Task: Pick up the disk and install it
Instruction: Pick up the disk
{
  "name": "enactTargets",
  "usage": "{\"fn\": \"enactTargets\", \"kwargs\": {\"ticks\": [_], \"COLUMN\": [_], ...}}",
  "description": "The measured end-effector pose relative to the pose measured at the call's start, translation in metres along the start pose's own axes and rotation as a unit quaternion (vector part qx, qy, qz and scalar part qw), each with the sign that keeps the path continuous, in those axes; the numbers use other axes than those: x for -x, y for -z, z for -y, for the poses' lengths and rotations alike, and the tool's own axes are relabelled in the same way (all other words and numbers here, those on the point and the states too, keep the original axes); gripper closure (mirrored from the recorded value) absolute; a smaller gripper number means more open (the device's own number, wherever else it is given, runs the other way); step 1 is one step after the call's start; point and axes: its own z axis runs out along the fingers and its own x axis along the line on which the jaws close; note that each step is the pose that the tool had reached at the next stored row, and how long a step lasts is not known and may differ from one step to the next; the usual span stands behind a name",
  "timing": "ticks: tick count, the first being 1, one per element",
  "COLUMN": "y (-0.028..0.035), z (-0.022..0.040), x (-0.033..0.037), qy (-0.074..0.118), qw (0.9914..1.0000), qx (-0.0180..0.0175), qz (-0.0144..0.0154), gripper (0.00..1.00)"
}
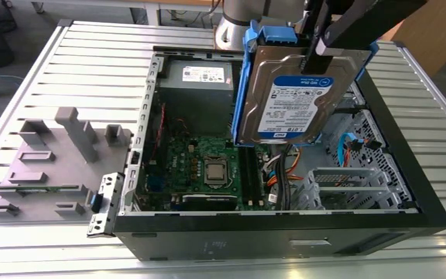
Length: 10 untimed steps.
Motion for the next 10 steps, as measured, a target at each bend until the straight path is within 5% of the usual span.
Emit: {"fn": "enactTargets", "kwargs": {"ticks": [10], "y": [-0.0004], "z": [0.0000], "x": [-0.0022], "qy": [0.000], "qw": [1.00000], "qx": [0.0000], "qz": [-0.0007], "gripper": [0.65]}}
